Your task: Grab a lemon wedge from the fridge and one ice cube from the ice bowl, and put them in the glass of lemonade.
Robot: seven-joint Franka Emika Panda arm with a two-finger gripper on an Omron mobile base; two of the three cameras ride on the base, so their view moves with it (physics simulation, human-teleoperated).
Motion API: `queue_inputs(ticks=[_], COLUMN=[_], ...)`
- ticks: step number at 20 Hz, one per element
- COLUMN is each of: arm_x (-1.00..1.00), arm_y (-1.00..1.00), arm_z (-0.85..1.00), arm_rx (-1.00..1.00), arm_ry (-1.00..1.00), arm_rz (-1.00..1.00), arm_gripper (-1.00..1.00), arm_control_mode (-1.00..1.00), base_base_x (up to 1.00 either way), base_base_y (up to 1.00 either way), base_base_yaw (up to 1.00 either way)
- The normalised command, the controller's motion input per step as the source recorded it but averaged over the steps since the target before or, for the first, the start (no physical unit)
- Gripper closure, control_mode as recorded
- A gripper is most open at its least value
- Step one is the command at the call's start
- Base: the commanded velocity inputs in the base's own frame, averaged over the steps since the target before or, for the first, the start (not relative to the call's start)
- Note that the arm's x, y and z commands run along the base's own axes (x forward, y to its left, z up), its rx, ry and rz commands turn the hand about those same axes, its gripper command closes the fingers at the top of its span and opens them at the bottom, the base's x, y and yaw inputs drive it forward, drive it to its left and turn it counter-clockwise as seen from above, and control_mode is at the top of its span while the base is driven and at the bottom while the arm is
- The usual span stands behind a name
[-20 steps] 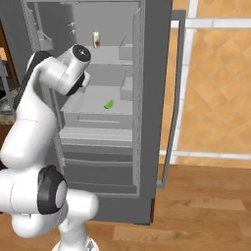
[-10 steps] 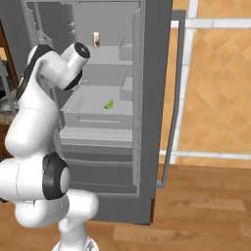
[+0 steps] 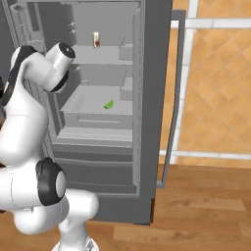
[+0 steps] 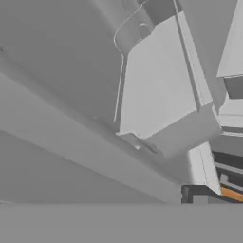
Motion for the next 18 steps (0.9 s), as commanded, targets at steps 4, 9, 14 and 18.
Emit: queue_inputs(ticks=[4,9,14,18], arm_x=[-0.72,-0.86,-0.78,-0.65], arm_y=[0.59,0.68,0.73,0.53], arm_z=[0.0,0.0,0.0,0.06], arm_rx=[0.0,0.0,0.0,0.0], arm_ry=[0.0,0.0,0.0,0.0], arm_rz=[0.08,0.07,0.07,0.05], arm_gripper=[-1.0,-1.0,-1.0,-1.0], arm_control_mode=[-1.0,-1.0,-1.0,-1.0], base_base_x=[0.0,0.0,0.0,0.0], base_base_y=[0.0,0.0,0.0,0.0], base_base_yaw=[0.0,0.0,0.0,0.0])
